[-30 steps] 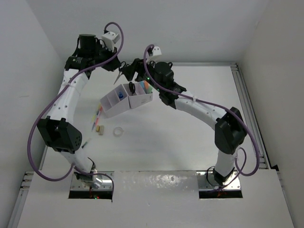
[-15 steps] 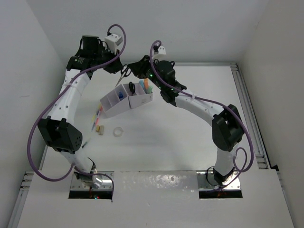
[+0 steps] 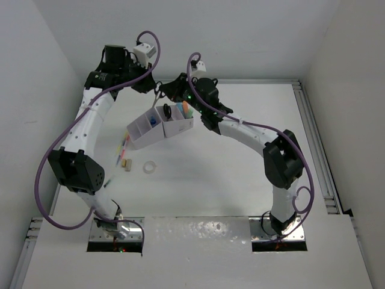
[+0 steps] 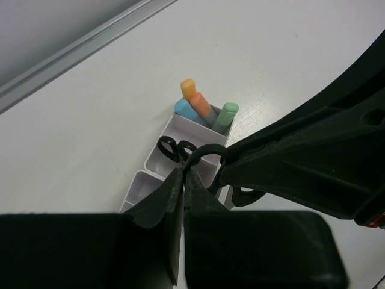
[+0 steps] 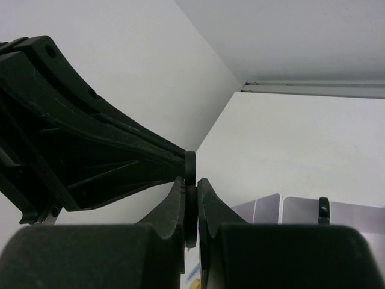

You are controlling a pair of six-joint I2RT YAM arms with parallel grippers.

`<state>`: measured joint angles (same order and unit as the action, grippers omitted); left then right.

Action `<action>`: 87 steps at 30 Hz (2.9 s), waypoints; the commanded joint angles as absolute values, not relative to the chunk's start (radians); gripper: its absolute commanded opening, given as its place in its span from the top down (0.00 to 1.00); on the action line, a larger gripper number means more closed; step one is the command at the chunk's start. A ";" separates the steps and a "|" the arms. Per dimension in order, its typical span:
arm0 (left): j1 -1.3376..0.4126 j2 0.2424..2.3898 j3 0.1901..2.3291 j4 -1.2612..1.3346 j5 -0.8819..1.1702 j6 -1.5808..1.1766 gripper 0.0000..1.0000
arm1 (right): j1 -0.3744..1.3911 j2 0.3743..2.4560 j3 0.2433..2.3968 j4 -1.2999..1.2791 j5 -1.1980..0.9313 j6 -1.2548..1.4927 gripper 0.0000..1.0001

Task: Sort the stationery into containers
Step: Place the scissors in the storage box, then pick up the pen from the center of the board.

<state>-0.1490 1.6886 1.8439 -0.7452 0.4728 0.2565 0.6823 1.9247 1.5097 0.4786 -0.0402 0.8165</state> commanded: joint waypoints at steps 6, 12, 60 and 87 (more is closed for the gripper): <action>-0.138 1.687 1.847 -0.733 0.368 0.268 0.08 | 0.687 1.910 1.546 0.469 0.021 0.573 1.00; 0.046 1.644 1.717 -0.684 0.333 0.199 0.00 | 0.687 1.953 1.532 0.497 0.098 0.375 1.00; 0.479 1.650 0.919 -0.709 -0.075 0.575 0.65 | 0.782 1.704 1.224 0.606 0.133 0.344 0.40; 0.462 1.502 1.279 -0.442 0.693 0.013 1.00 | 0.784 1.329 0.816 0.649 0.376 0.357 0.36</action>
